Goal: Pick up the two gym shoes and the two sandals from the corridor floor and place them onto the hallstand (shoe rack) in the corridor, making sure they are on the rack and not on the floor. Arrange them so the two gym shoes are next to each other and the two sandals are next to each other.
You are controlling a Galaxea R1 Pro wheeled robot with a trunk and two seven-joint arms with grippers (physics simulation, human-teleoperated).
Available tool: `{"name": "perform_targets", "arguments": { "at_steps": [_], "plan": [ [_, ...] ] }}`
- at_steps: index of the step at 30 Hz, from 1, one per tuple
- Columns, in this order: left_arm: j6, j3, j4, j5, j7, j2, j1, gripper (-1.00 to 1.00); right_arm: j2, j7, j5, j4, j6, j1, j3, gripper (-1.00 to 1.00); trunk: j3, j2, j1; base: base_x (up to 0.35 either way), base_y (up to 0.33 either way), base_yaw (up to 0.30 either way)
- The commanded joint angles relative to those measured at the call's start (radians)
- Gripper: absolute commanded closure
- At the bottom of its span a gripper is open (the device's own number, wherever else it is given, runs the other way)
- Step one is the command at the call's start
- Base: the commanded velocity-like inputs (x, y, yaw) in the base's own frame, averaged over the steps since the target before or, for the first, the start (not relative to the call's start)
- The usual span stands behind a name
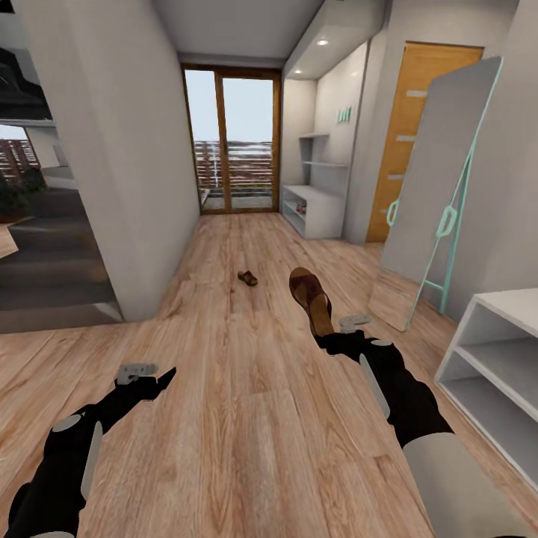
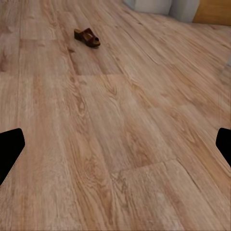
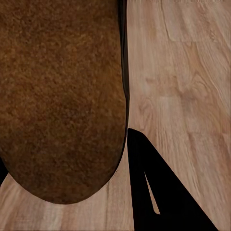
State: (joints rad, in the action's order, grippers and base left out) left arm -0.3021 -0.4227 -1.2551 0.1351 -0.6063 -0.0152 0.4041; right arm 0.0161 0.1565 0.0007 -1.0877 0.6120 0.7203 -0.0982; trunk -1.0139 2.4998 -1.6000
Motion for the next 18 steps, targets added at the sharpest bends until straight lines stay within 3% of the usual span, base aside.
{"name": "perform_targets", "arguments": {
  "at_steps": [1,18],
  "plan": [
    [-0.005,-0.002,-0.001,0.006,-0.007,0.001,0.001,-1.0,0.001,-0.002,-0.004,-0.001,0.006,0.001,-0.001,1.0,-0.001,0.0,0.0,0.348,0.072,0.0],
    [-0.005,-0.002,-0.001,0.006,-0.007,0.001,0.001,-1.0,0.0,-0.002,-0.004,-0.001,0.006,0.001,-0.001,1.0,-0.001,0.0,0.0,0.348,0.072,0.0]
  ]
}}
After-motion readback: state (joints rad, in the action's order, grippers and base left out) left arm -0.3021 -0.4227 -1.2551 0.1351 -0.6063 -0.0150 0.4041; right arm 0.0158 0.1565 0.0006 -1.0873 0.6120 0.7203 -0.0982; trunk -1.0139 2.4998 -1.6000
